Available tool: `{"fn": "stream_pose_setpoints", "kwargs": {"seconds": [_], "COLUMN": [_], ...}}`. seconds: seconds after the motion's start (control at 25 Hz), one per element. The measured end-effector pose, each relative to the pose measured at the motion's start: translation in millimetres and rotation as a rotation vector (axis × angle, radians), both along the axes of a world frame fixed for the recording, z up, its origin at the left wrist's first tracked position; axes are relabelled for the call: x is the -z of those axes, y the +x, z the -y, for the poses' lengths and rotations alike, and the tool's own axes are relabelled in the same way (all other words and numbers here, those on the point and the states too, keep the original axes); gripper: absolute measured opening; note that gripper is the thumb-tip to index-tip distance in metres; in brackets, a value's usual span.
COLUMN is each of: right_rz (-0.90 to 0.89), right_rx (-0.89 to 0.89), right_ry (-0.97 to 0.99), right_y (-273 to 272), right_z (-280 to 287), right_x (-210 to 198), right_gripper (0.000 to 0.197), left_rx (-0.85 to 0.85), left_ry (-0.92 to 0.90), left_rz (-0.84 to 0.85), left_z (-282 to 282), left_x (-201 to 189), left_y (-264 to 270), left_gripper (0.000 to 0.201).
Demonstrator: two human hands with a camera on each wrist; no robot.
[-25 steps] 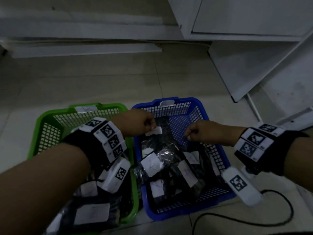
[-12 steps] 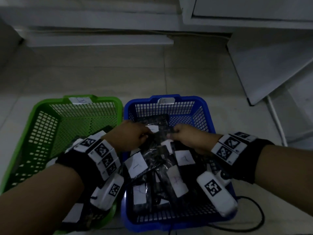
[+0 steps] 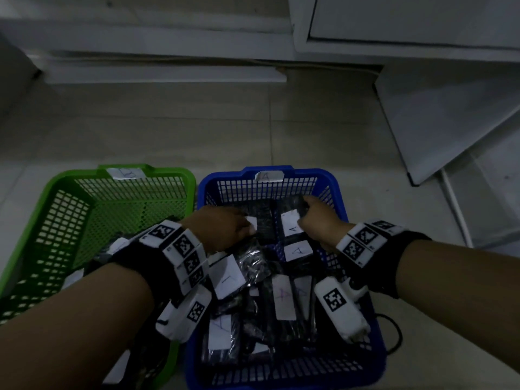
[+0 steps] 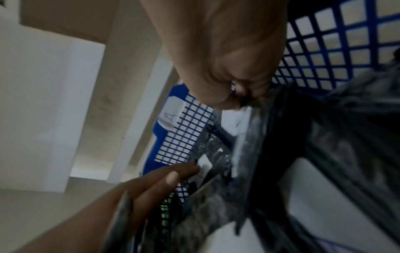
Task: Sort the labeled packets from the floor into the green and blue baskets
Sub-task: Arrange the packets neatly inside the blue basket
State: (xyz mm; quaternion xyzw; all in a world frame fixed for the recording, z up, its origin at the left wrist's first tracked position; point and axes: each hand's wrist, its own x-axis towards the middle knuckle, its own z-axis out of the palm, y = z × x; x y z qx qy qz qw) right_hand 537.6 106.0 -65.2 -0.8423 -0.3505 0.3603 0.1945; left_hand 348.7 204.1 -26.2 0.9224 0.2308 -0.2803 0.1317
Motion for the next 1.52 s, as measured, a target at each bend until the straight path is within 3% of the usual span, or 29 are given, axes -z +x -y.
{"fn": "stream_pose_setpoints", "kwargs": {"seconds": [0.12, 0.28, 0.4, 0.48, 0.6, 0.72, 0.84, 0.96, 1.08, 1.16, 1.24, 1.32, 1.36, 1.44, 1.52], "right_rz": [0.096, 0.255, 0.139, 0.041, 0.036, 0.113, 0.071, -0.015, 0.054, 0.145, 0.172, 0.117, 0.064, -0.022, -0.067], "right_rx": [-0.133, -0.31, -0.348, -0.368, -0.276, -0.13, -0.035, 0.07, -0.035, -0.127, -0.124, -0.072, -0.03, 0.034, 0.085], "right_ry": [-0.059, -0.193, -0.202, -0.224, -0.08, 0.097, 0.094, 0.085, 0.052, 0.013, -0.001, 0.005, 0.024, 0.064, 0.133], "right_y": [-2, -2, -10, -18, -22, -11, -5, -5, -5, -10, -16, -19, -19, -15, -13], "right_z": [-1, 6, 26, 38, 39, 27, 15, 9, 11, 11, 7, 2, -1, -5, -5], "right_x": [2, -18, -39, -43, -43, -45, -34, -18, -12, -8, -1, 4, 6, 9, 12], "right_gripper": [0.036, 0.064, 0.073, 0.067, 0.043, 0.026, 0.03, 0.036, 0.036, 0.047, 0.071, 0.096, 0.1, 0.083, 0.052], "left_rx": [0.018, 0.05, 0.004, -0.027, 0.068, 0.071, -0.025, -0.01, -0.003, -0.005, -0.011, 0.005, 0.022, 0.021, 0.008], "left_ry": [-0.017, 0.02, 0.026, 0.023, 0.04, 0.007, -0.049, -0.034, -0.018, -0.031, -0.06, -0.056, -0.032, 0.023, 0.062], "left_rz": [-0.071, -0.079, -0.055, -0.062, -0.119, -0.068, 0.061, 0.102, 0.135, 0.14, 0.143, 0.147, 0.144, 0.151, 0.165], "left_z": [2, 5, 7, 7, 7, 5, 0, -4, -1, 0, -1, -4, -5, -7, -8], "left_x": [-4, -4, -4, -4, -7, -6, -1, -1, -5, -6, -6, -5, -6, -6, -6], "left_y": [0, -2, -1, 1, 2, 0, -3, -7, -12, -15, -18, -19, -19, -22, -26], "left_gripper": [0.049, 0.053, 0.058, 0.06, 0.051, 0.047, 0.049, 0.043, 0.04, 0.04, 0.038, 0.037, 0.037, 0.036, 0.037]}}
